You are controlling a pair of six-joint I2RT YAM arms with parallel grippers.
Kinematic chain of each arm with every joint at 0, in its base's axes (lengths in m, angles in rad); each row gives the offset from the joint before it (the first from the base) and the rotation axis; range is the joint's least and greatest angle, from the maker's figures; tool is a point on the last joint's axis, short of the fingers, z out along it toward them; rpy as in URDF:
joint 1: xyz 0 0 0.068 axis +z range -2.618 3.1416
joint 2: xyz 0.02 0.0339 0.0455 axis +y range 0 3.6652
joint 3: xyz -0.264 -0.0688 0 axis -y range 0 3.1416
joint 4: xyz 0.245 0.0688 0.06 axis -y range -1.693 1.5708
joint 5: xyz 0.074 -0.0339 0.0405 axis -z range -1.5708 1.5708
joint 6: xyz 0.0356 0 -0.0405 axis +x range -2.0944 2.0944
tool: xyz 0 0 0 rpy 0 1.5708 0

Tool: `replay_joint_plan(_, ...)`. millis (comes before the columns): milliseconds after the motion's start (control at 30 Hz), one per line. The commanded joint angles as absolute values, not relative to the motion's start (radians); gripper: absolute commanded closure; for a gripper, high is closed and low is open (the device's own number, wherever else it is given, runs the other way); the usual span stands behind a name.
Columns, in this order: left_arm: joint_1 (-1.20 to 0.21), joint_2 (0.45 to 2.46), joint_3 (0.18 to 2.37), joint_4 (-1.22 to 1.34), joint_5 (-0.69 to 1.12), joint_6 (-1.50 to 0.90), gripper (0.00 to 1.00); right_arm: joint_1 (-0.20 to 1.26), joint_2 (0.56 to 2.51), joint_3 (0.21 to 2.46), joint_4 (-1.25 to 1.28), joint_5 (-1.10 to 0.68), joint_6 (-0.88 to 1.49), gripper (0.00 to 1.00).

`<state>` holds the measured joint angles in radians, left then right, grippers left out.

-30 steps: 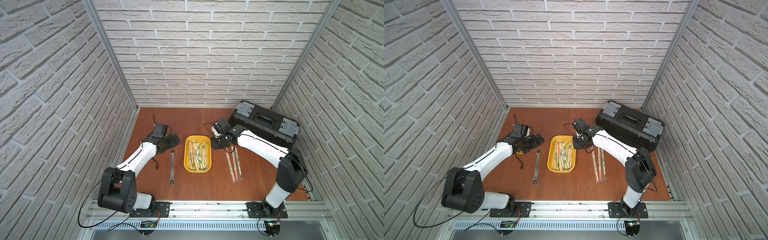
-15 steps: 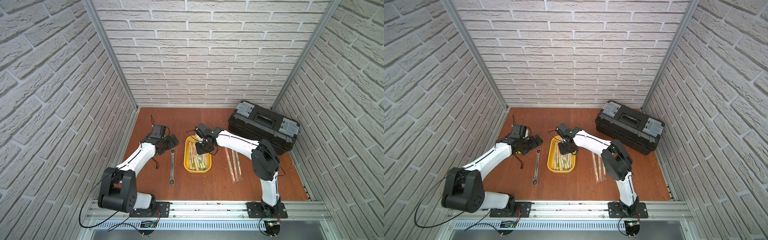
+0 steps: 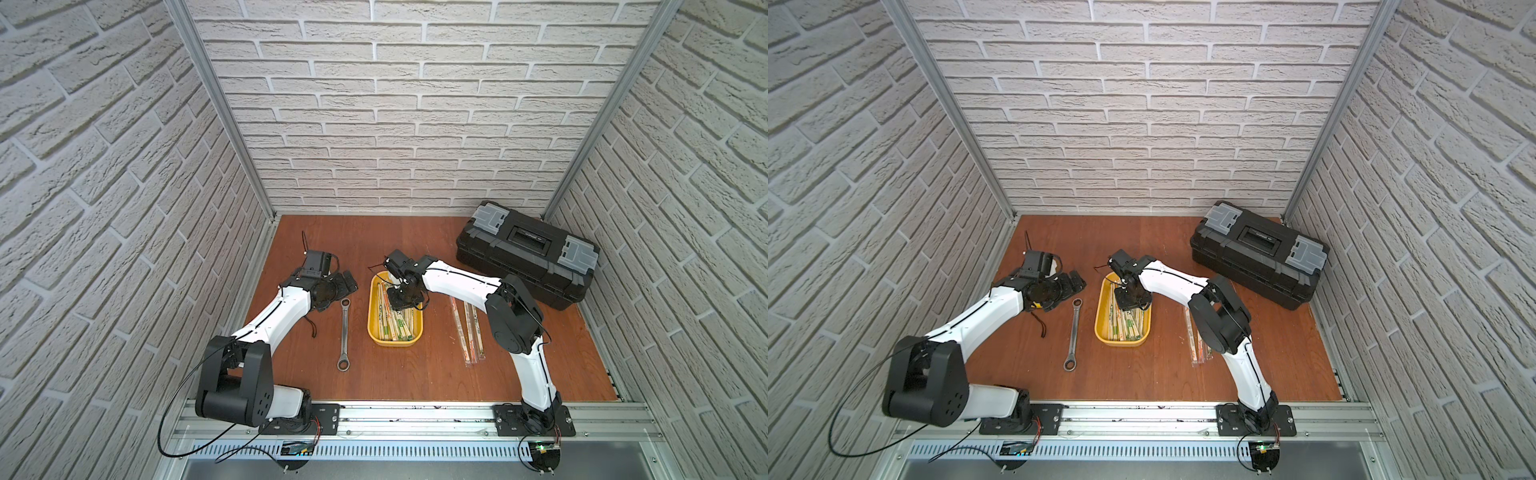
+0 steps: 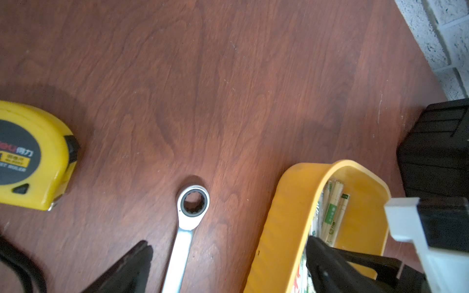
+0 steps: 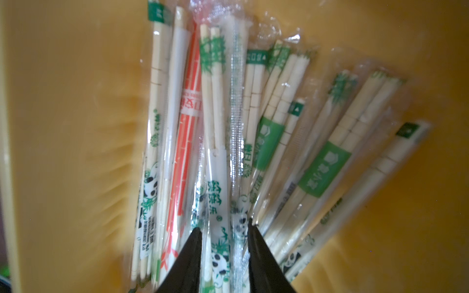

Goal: Take the paired disposable chopsticks out of the storage box
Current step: Pick up the paired disposable chopsticks from the storage box.

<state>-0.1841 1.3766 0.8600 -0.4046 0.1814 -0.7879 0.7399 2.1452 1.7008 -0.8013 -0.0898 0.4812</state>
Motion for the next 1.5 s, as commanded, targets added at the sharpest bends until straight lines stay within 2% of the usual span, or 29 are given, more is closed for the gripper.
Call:
replay_joint_plan(0,-0.176,1.352,0.844,-0.383,0.187,-0.793,0.02,0.741,2.164,1.727,-0.801,-0.084,0.469,0.71)
replay_joint_plan(333,-0.178,1.350,0.837,-0.377,0.193,-0.796,0.02,0.739,2.186,1.736,-0.801,-0.089,0.463,0.73)
replay_joint_plan(533,-0.177,1.344,0.831,-0.371,0.192,-0.798,0.02,0.739,2.174,1.728,-0.798,-0.092,0.462,0.86)
replay_joint_plan(633,-0.179,1.344,0.831,-0.371,0.192,-0.798,0.02,0.737,2.159,1.725,-0.800,-0.091,0.463,0.88)
replay_joint_plan(1167,-0.201,1.347,0.856,-0.373,0.193,-0.787,0.02,0.682,1.932,1.644,-0.795,-0.053,0.477,0.88)
replay_joint_plan(1467,-0.222,1.371,0.883,-0.377,0.186,-0.784,0.02,0.655,1.937,1.590,-0.744,-0.105,0.495,0.83)
